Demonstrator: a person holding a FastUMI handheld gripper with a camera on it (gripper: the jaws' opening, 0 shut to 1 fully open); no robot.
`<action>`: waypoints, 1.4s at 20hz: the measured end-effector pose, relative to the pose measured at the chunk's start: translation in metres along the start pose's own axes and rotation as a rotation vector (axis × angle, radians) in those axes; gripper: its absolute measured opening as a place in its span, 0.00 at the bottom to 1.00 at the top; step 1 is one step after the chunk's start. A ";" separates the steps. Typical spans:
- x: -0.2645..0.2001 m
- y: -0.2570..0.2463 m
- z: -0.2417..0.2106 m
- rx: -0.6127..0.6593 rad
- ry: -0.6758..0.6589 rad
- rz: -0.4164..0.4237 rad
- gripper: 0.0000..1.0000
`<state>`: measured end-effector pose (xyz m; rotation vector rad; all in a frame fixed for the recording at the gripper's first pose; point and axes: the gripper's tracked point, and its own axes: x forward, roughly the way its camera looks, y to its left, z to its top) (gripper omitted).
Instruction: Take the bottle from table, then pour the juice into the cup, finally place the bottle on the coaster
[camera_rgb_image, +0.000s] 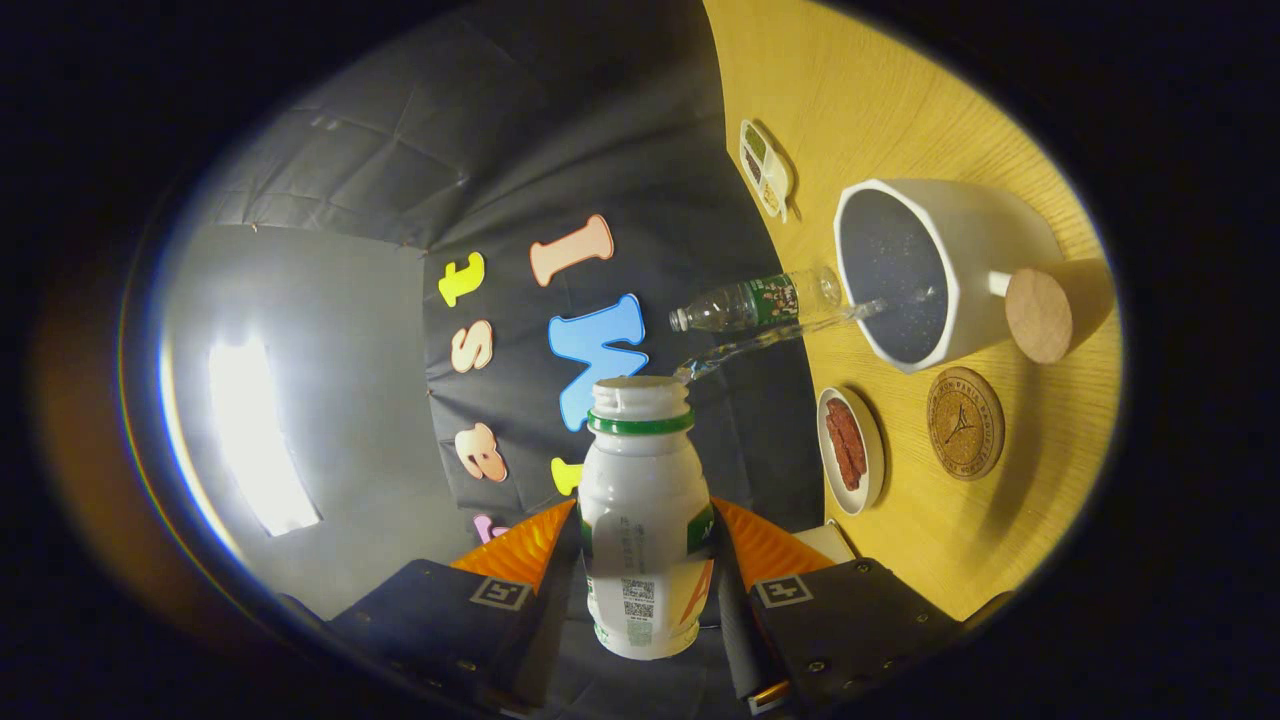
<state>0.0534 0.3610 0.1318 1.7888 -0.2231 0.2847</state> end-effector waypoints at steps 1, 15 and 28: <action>-0.001 0.001 -0.001 0.009 0.001 0.002 0.67; -0.005 0.005 -0.006 0.042 0.003 0.007 0.67; -0.002 0.010 0.006 0.094 -0.022 0.024 0.66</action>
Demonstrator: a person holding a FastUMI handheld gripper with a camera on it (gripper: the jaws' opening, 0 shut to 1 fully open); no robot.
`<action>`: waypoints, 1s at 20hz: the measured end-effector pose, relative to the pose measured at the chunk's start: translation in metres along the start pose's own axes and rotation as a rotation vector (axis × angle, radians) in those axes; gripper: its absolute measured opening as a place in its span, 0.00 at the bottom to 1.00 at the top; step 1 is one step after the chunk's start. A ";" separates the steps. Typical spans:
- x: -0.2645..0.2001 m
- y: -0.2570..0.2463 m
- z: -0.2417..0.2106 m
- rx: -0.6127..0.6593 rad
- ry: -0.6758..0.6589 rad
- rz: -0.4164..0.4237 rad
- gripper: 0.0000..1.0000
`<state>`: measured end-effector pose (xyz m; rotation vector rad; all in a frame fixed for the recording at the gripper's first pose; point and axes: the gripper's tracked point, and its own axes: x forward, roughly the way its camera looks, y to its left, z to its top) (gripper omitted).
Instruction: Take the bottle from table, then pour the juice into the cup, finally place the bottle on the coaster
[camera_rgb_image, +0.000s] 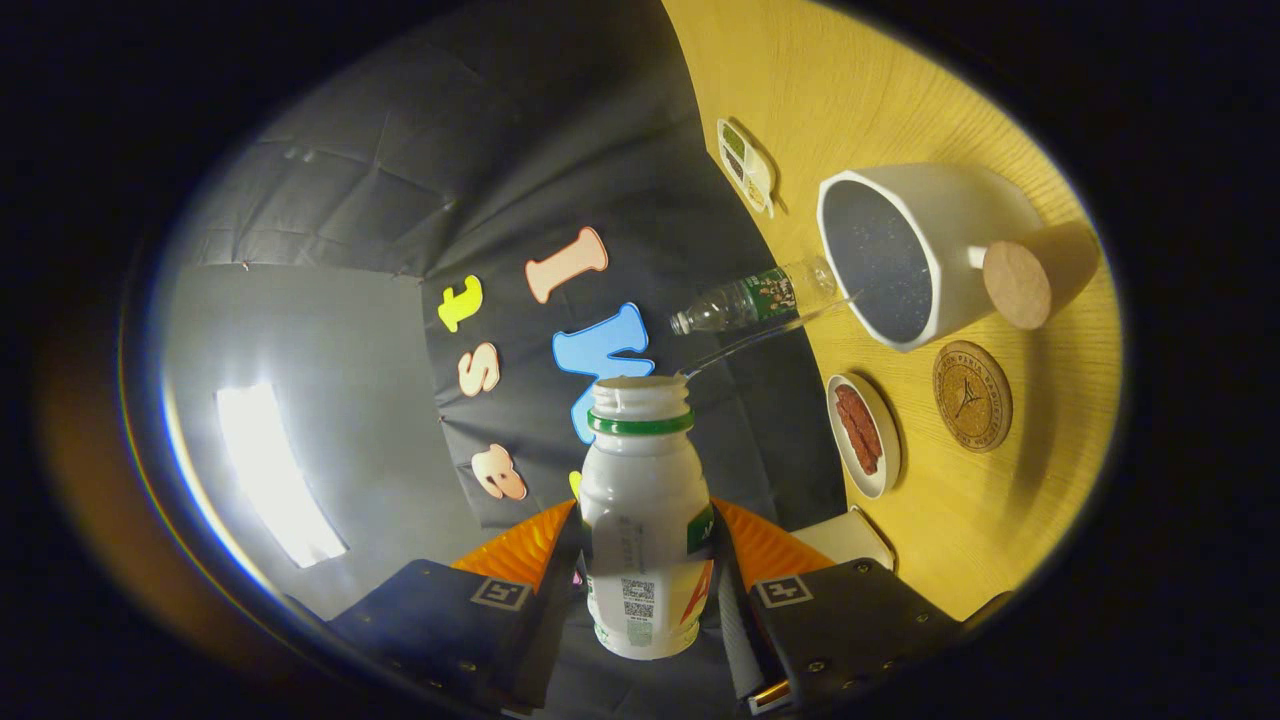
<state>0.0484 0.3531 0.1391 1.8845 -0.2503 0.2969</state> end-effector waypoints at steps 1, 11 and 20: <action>0.000 0.000 0.000 0.006 -0.002 0.000 0.66; 0.006 0.002 0.007 0.050 -0.034 0.005 0.67; 0.013 0.003 0.020 0.110 -0.066 0.007 0.66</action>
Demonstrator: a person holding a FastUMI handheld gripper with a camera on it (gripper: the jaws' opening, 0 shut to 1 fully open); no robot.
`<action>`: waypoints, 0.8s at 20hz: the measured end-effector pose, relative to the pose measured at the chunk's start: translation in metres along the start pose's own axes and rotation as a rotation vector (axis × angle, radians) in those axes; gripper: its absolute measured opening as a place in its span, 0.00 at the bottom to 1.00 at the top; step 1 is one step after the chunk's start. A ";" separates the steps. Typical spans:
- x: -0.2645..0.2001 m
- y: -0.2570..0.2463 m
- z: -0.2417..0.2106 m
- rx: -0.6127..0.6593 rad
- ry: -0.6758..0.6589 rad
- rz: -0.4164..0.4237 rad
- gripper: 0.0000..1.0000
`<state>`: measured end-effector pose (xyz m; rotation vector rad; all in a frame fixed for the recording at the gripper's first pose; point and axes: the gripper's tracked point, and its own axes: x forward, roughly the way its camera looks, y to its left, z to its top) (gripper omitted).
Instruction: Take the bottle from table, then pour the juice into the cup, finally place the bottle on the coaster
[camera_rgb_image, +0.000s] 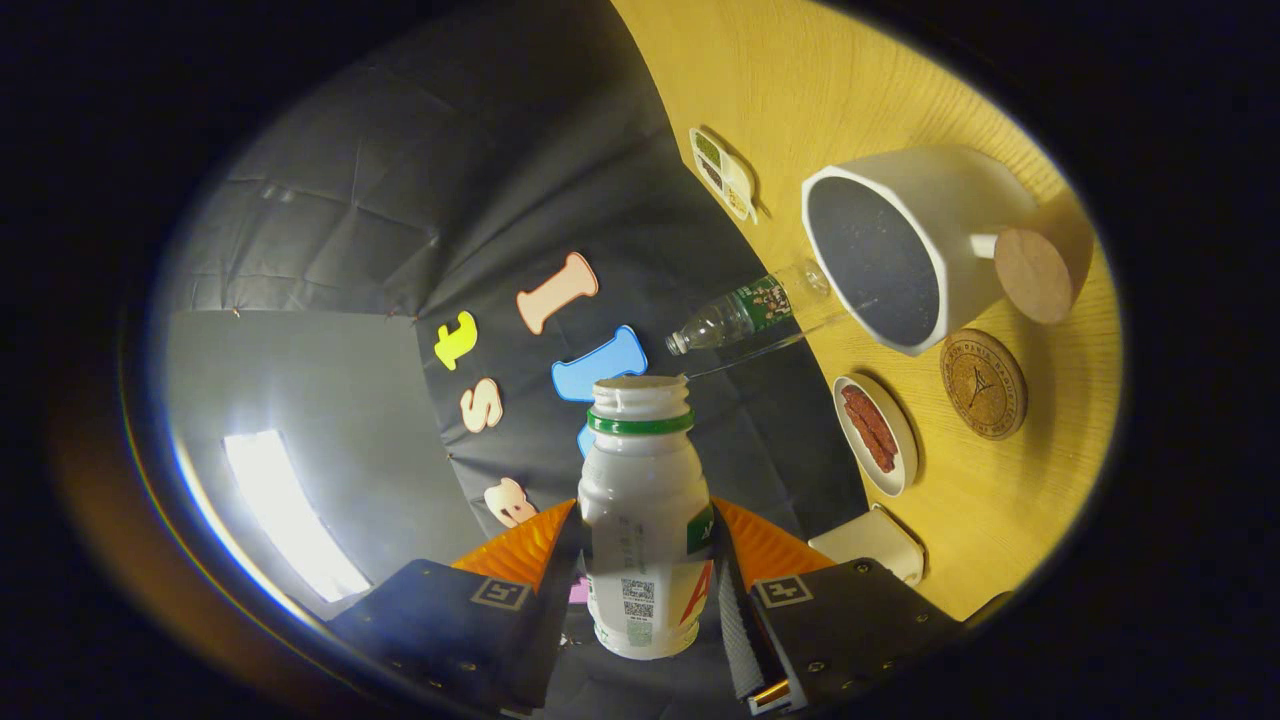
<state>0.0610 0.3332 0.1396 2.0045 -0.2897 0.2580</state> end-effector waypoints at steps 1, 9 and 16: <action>0.000 0.001 0.001 0.007 -0.004 0.000 0.66; 0.005 0.010 0.014 0.055 -0.042 0.018 0.67; 0.007 0.011 0.021 0.132 -0.065 0.028 0.67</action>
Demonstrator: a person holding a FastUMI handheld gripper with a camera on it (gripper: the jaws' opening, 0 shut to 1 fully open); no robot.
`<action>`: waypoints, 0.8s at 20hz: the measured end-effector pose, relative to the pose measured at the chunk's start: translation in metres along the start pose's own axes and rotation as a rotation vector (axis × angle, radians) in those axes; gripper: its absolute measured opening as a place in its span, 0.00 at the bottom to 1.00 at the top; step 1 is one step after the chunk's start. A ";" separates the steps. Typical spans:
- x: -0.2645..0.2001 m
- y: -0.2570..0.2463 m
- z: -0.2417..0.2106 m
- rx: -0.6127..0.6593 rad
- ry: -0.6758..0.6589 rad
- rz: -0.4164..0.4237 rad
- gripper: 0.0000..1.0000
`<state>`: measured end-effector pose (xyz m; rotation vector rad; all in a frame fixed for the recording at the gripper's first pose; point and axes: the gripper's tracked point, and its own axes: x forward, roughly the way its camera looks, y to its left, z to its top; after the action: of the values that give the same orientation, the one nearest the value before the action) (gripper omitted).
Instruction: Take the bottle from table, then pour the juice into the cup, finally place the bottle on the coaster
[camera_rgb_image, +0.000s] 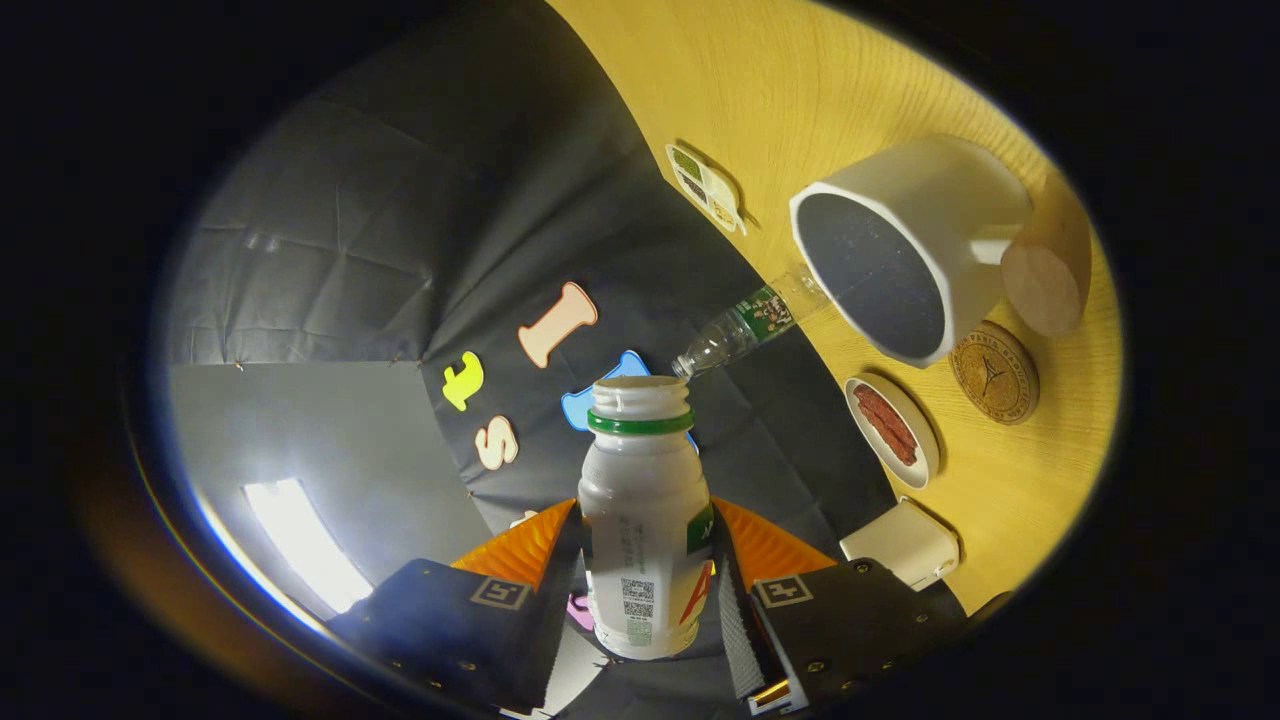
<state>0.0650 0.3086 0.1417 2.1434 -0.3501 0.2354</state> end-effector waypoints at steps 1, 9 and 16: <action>0.000 0.001 0.002 0.016 -0.008 0.002 0.67; 0.005 -0.002 0.007 0.079 -0.033 0.003 0.67; 0.001 -0.005 0.007 0.104 -0.040 0.004 0.67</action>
<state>0.0678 0.3060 0.1342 2.2530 -0.3727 0.2177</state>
